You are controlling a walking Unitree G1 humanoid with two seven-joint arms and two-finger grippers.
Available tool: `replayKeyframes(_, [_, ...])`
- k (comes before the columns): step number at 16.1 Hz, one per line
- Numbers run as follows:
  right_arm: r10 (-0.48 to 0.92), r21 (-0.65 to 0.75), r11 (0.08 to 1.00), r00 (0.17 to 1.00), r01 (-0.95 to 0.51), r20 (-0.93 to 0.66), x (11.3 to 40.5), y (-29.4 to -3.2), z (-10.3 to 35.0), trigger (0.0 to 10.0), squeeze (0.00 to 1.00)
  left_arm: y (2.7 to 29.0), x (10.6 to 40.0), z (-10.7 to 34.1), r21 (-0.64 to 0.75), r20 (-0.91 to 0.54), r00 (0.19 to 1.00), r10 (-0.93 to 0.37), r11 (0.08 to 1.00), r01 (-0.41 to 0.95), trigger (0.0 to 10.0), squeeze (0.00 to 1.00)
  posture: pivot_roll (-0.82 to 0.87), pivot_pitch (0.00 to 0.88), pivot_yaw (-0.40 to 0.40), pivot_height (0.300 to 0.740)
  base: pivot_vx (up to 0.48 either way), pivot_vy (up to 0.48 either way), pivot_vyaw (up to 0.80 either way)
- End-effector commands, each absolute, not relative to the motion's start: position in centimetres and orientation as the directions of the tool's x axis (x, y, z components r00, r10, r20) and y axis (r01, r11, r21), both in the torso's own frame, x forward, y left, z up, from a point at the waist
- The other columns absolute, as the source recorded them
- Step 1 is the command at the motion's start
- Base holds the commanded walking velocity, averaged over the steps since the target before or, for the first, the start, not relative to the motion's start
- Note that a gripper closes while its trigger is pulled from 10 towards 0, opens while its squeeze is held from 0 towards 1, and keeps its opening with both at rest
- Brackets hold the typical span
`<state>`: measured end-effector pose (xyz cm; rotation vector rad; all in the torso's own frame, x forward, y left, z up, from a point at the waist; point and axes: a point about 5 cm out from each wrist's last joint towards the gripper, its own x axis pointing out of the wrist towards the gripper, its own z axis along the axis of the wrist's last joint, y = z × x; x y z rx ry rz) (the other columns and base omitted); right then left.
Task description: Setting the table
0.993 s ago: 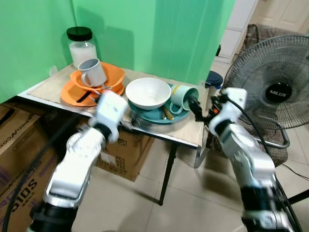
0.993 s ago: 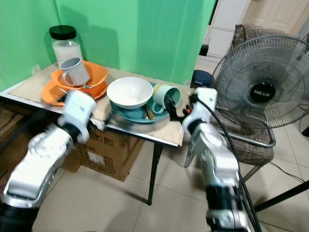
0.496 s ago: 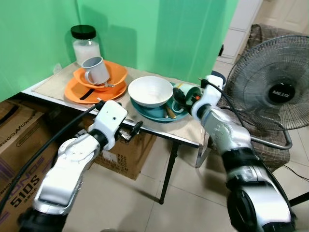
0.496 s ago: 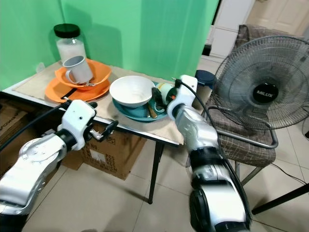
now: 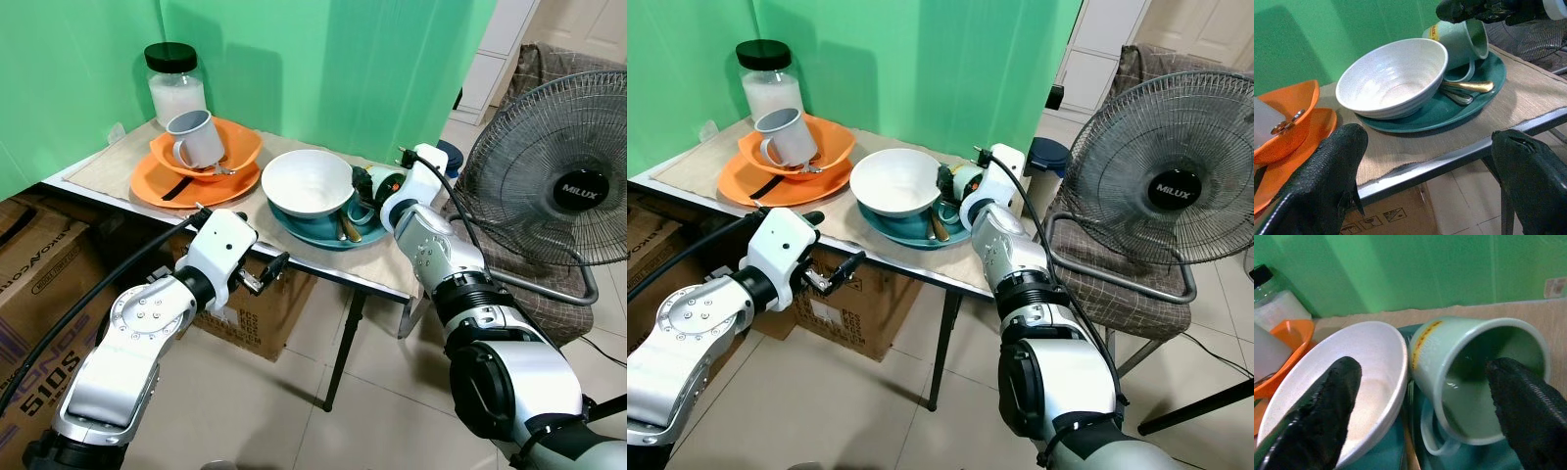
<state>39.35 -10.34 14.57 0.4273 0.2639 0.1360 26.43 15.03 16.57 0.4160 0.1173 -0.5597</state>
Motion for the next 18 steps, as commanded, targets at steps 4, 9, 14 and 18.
replayKeyframes(4, [0.148, 0.471, 0.882, 0.966, -0.031, -0.213, 39.8, -10.6, 14.9, 0.0, 0.0, 13.9, 26.1, 17.1, 0.341, -0.195, 0.807, -0.558, 0.733, 0.589, 10.0, 0.0, 0.15, 0.0, -0.076, 0.74, 0.0, 0.0, 0.0])
replayKeyframes(9, [0.151, 0.527, 0.85, 0.965, -0.016, -0.214, 39.9, -10.3, 14.9, 0.0, 0.0, 13.7, 25.8, 17.1, 0.312, -0.203, 0.78, -0.592, 0.716, 0.625, 10.0, 0.0, 0.15, 0.0, -0.072, 0.74, 0.0, 0.0, 0.0])
replayKeyframes(14, [0.164, 0.547, 0.837, 0.961, -0.016, -0.222, 39.9, -9.8, 14.7, 0.0, 0.0, 13.8, 25.7, 17.2, 0.314, -0.211, 0.775, -0.595, 0.71, 0.63, 10.0, 0.0, 0.17, 0.0, -0.071, 0.74, 0.0, 0.0, 0.0])
replayKeyframes(18, [0.167, 0.559, 0.829, 0.96, -0.013, -0.226, 39.9, -9.2, 14.6, 0.0, 0.0, 14.5, 25.3, 17.3, 0.324, -0.235, 0.773, -0.589, 0.702, 0.634, 10.0, 0.0, 0.19, 0.0, -0.058, 0.74, 0.0, 0.0, 0.0])
